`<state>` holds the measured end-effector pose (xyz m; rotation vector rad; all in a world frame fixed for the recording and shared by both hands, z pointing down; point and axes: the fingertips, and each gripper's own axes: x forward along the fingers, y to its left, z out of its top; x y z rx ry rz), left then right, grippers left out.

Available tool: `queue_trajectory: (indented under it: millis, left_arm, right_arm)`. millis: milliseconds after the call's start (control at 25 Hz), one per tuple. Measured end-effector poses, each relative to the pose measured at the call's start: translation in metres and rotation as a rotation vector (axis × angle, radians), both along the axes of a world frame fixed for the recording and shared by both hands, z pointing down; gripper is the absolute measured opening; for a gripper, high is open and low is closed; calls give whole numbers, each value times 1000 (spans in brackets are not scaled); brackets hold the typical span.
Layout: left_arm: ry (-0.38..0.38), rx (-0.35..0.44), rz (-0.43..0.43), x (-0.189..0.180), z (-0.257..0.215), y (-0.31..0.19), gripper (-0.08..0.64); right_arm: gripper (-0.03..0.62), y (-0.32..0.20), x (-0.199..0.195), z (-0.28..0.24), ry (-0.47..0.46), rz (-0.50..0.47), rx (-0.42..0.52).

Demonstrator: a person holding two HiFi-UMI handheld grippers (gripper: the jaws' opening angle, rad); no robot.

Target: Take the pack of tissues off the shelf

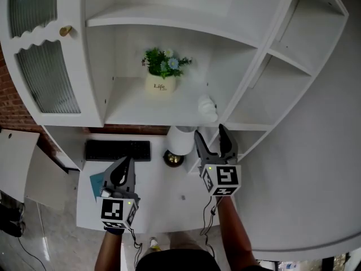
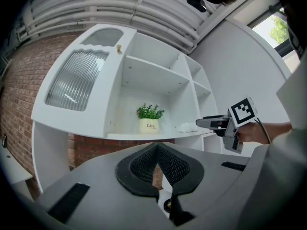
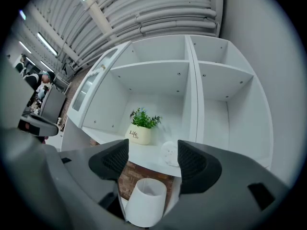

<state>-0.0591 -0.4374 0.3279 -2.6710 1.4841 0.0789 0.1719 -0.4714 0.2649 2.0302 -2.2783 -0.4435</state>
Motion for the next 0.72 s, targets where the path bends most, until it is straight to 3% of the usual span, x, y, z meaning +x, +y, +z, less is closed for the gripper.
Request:
queue_trajectory:
  millis: [520, 600, 720]
  left_arm:
    - [3, -59, 15, 11, 23, -35, 17]
    - [11, -61, 15, 11, 23, -40, 17]
    - [17, -55, 15, 14, 22, -47, 17]
  right_arm:
    - [310, -51, 15, 2, 72, 69, 0]
    - [297, -56, 18, 2, 89, 106, -1]
    - [222, -60, 24, 4, 109, 151, -11]
